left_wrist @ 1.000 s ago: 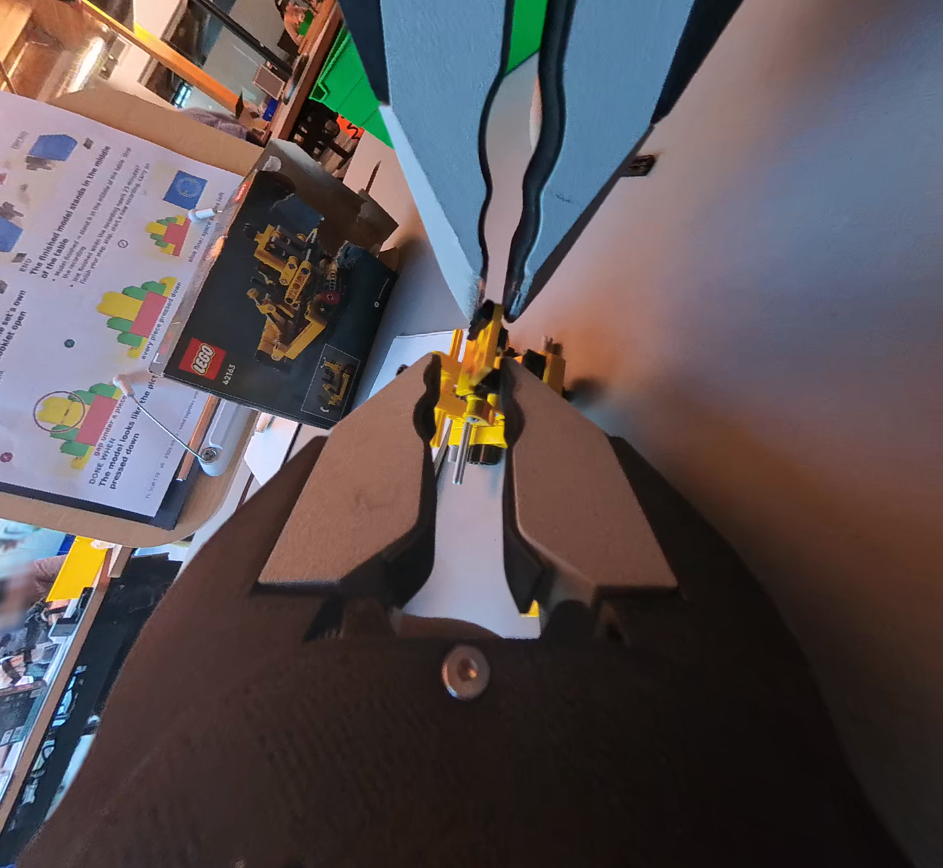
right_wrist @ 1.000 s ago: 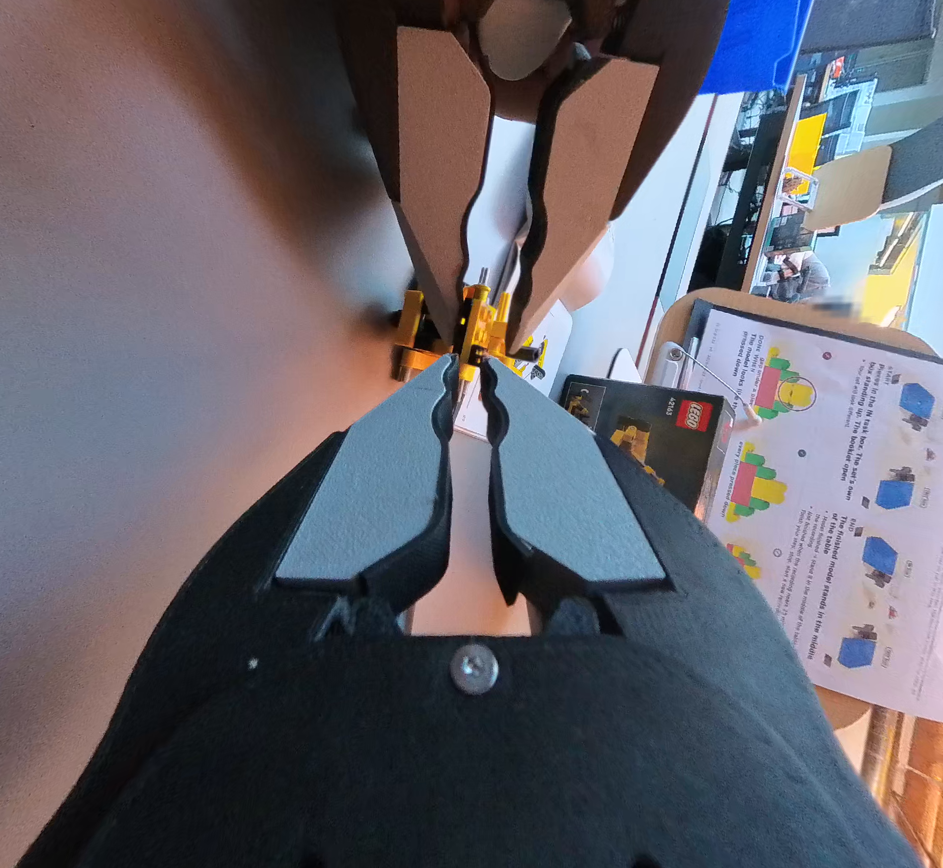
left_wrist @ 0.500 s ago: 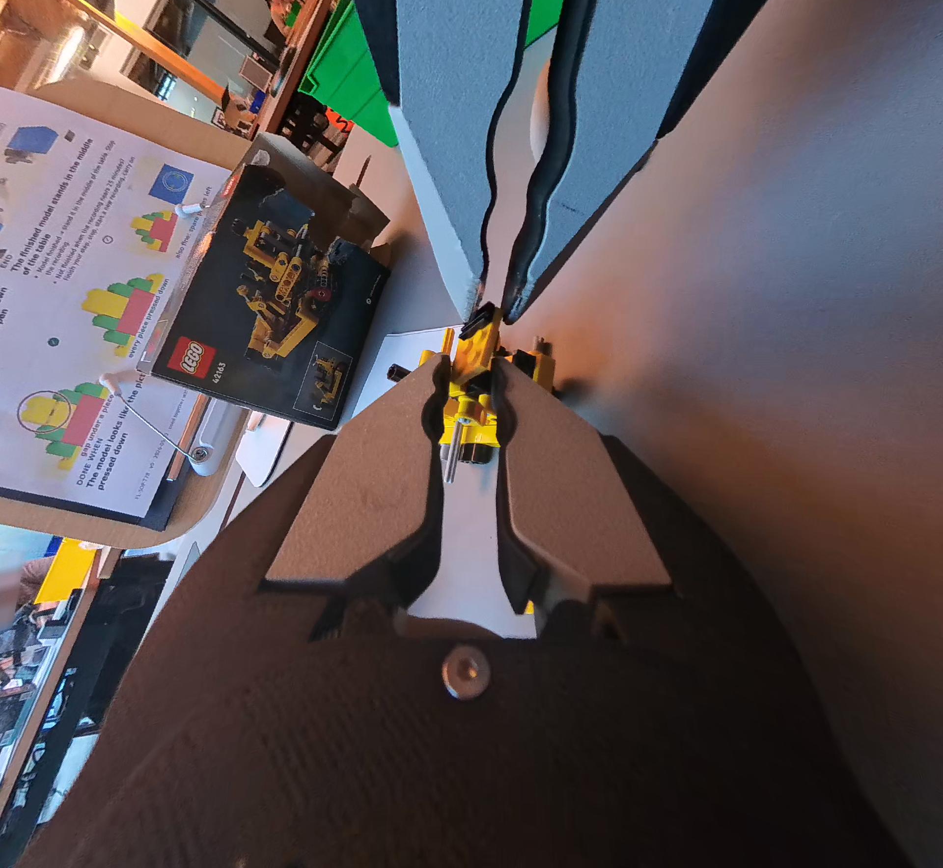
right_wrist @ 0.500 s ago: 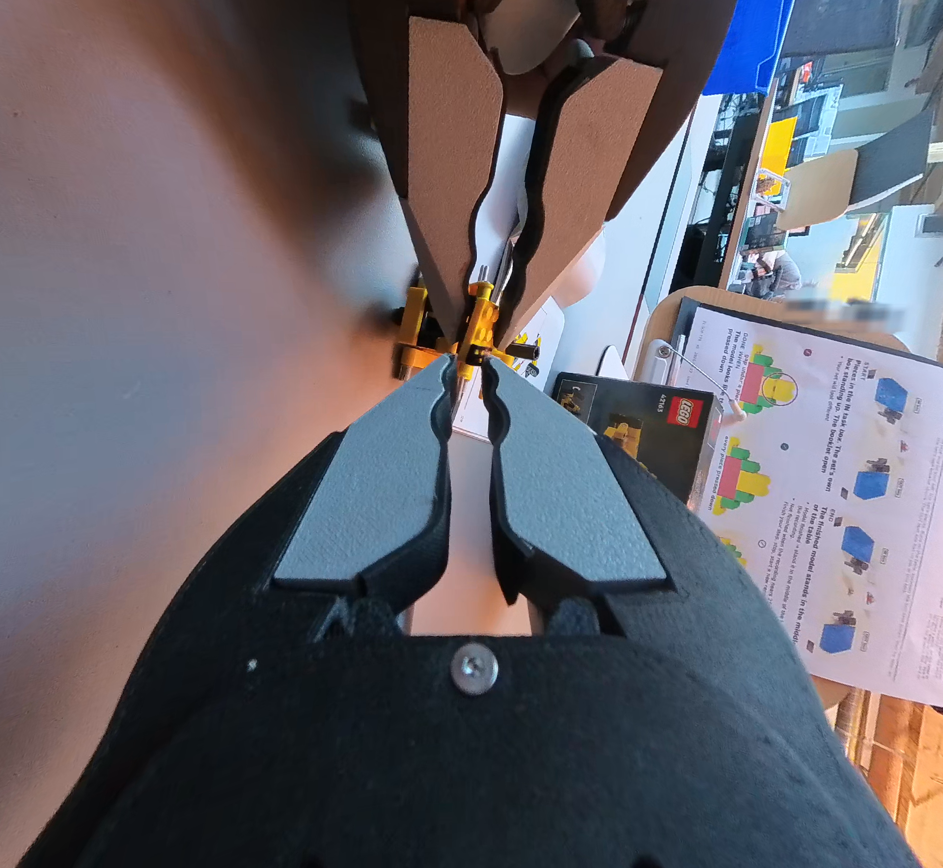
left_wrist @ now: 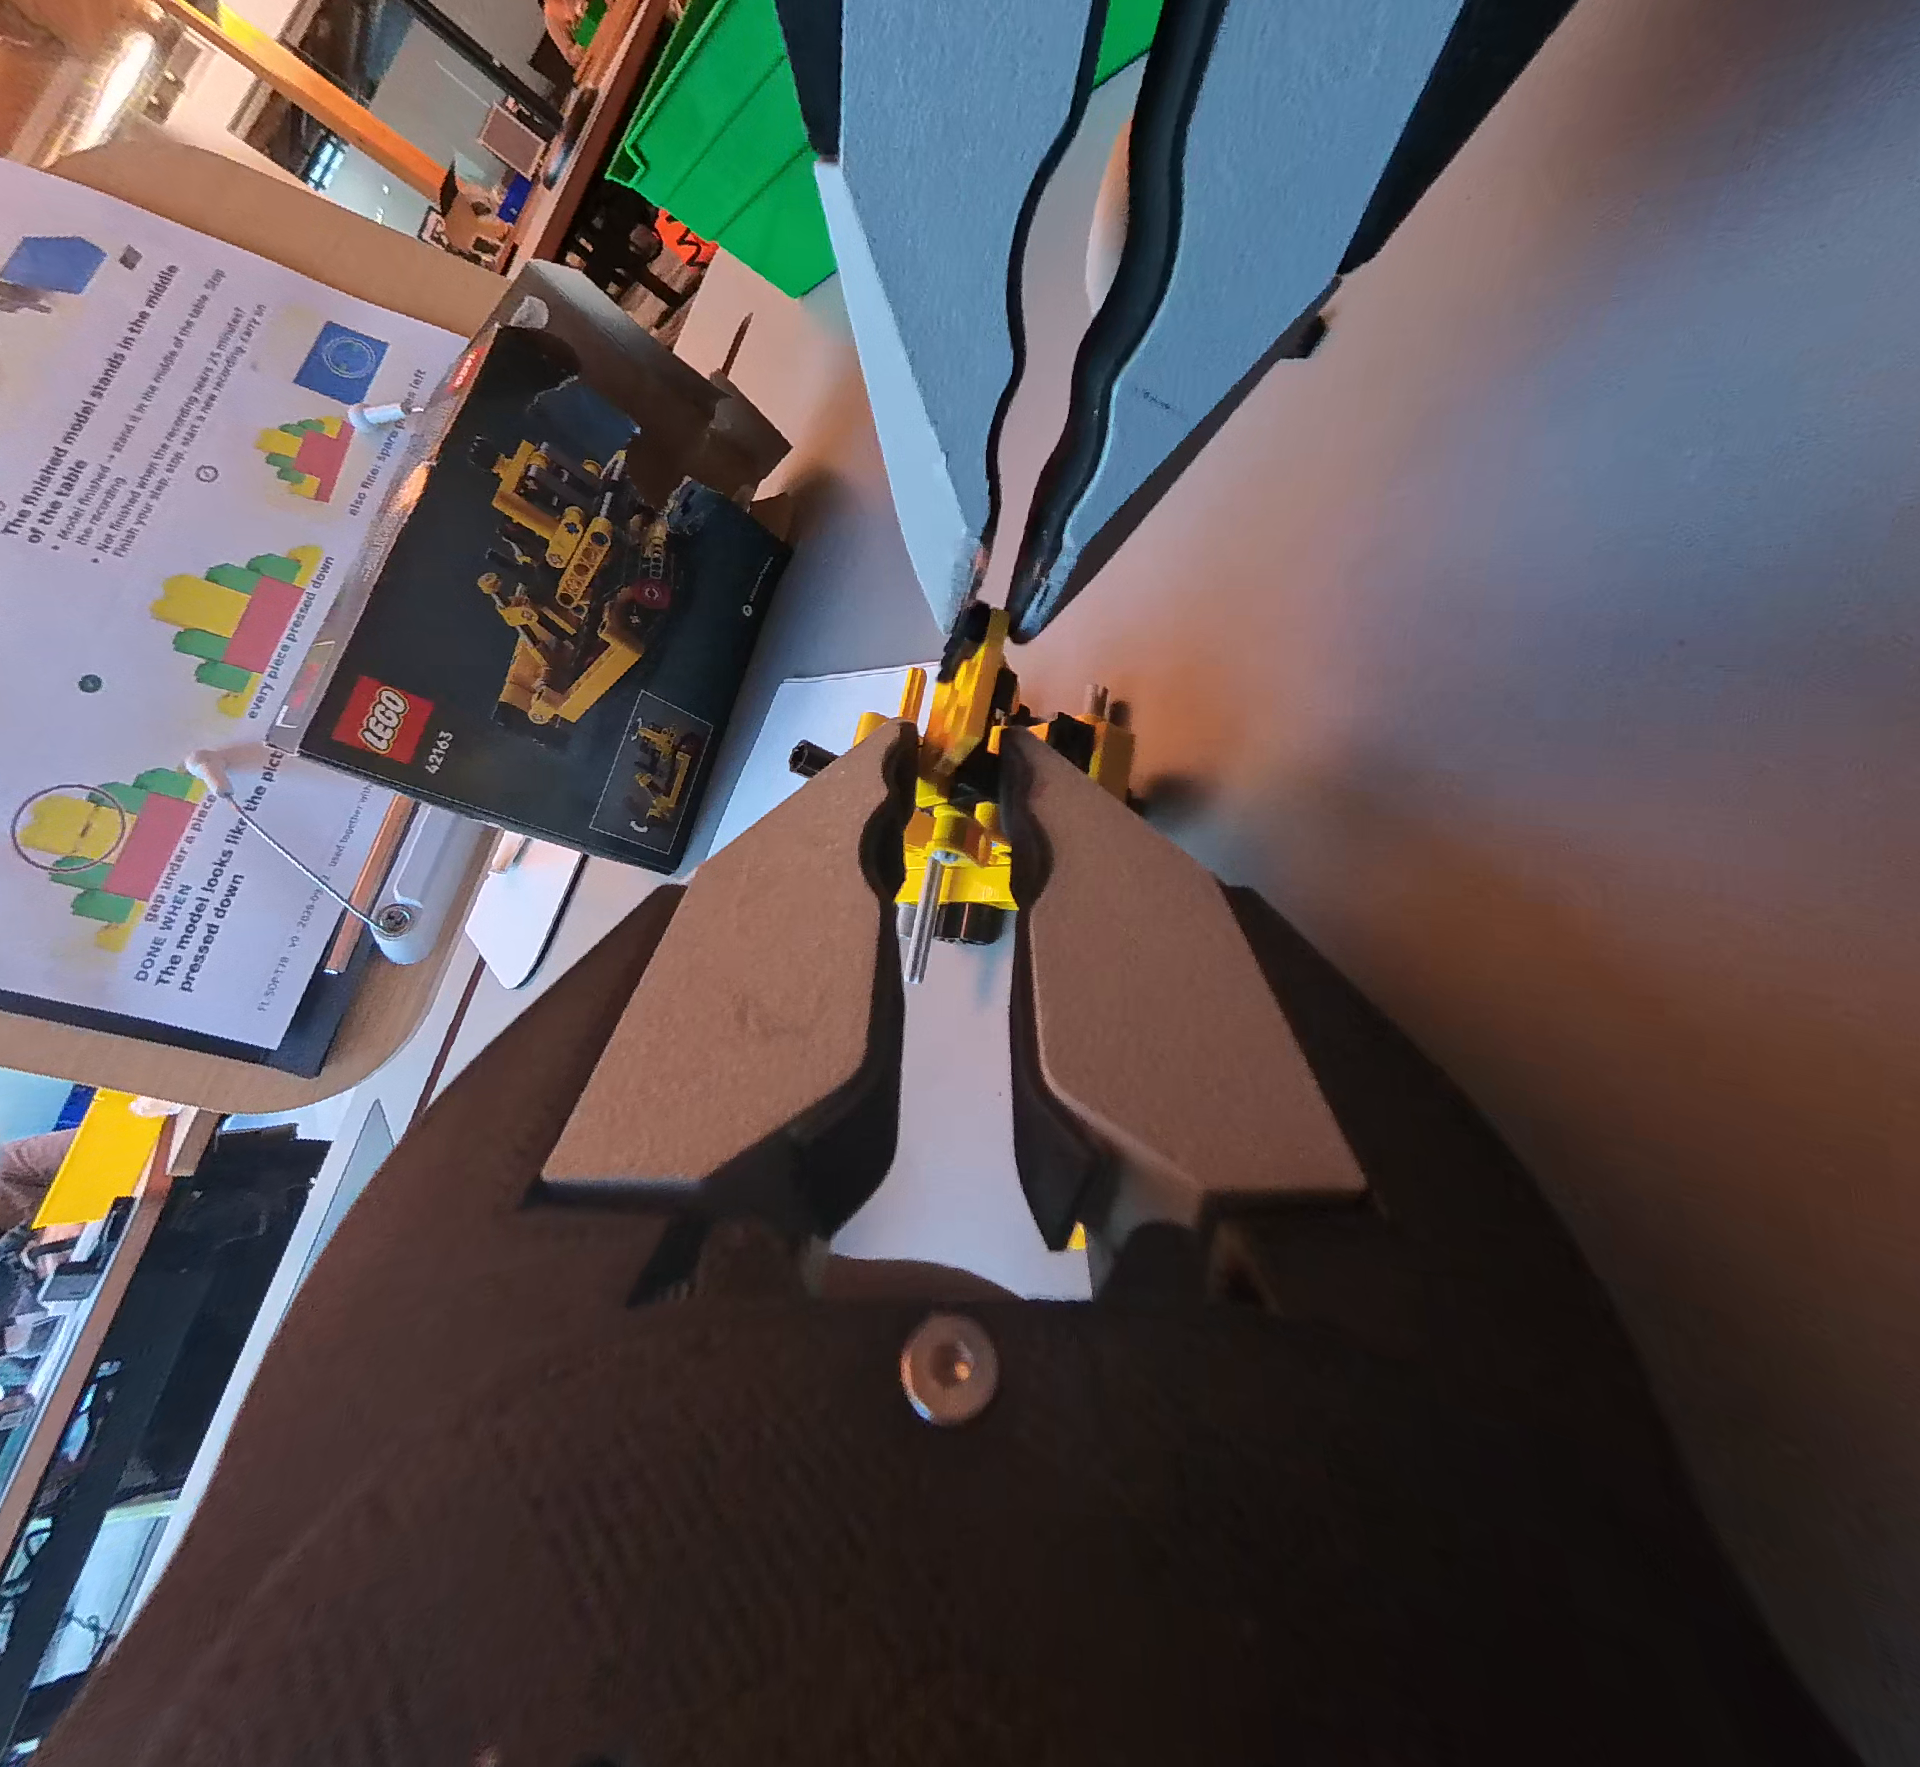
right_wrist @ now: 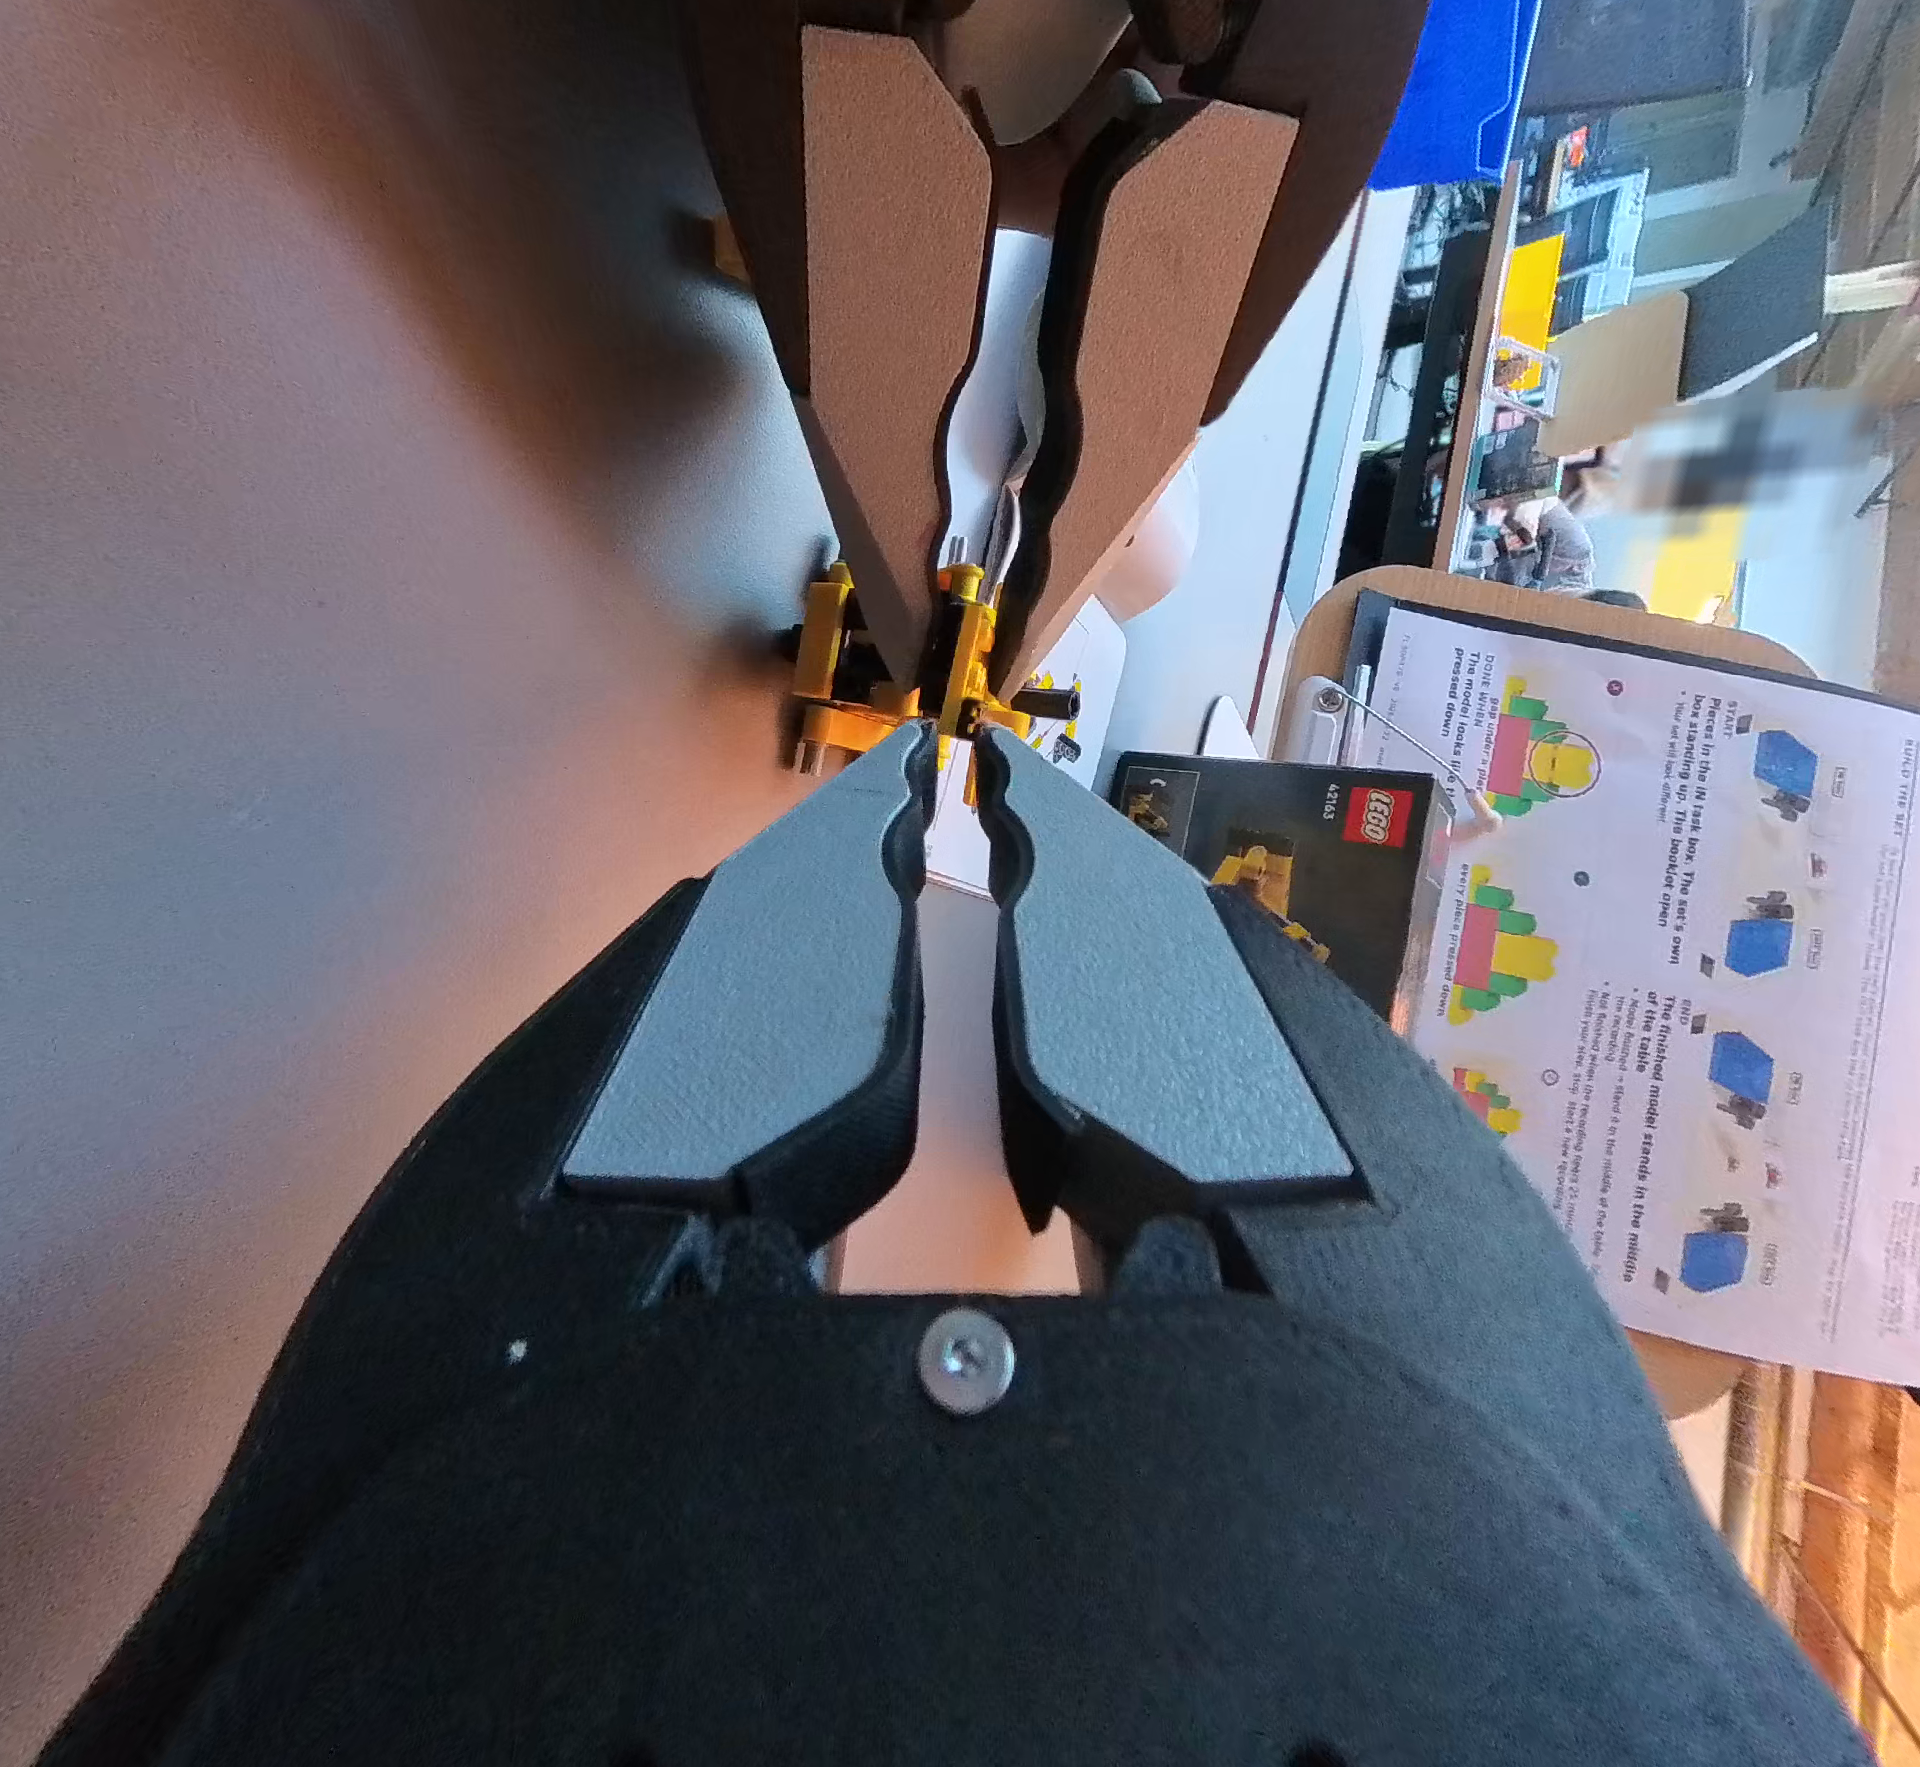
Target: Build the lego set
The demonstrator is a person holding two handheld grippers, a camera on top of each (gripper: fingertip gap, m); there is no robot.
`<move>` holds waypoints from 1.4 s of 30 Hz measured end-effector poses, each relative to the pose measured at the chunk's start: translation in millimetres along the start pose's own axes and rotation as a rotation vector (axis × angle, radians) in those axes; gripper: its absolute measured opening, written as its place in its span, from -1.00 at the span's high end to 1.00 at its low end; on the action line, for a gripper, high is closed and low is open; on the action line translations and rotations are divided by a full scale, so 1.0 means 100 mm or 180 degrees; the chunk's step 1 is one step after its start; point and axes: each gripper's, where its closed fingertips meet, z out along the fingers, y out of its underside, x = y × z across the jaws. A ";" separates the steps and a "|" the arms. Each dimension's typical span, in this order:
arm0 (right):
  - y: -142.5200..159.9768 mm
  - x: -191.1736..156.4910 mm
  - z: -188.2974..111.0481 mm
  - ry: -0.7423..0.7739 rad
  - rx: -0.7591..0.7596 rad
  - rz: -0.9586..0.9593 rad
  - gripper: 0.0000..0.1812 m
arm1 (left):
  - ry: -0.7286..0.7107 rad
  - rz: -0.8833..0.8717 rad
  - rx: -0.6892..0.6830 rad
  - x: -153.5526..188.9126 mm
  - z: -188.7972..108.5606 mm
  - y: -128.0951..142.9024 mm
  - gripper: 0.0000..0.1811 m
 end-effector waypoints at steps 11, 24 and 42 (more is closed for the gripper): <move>0.11 0.06 -0.05 0.0112 -0.0049 0.0031 0.96 | -0.0014 0.0007 -0.0007 0.00 0.00 0.00 0.87; 0.84 -0.25 -0.06 -0.0337 -0.0518 0.0422 0.82 | 0.0185 -0.0138 0.0053 0.04 -0.08 -0.01 0.71; 0.13 -0.30 0.03 -0.0740 0.0335 0.1661 0.81 | 0.0785 -0.0906 -0.0049 0.01 -0.09 -0.03 0.97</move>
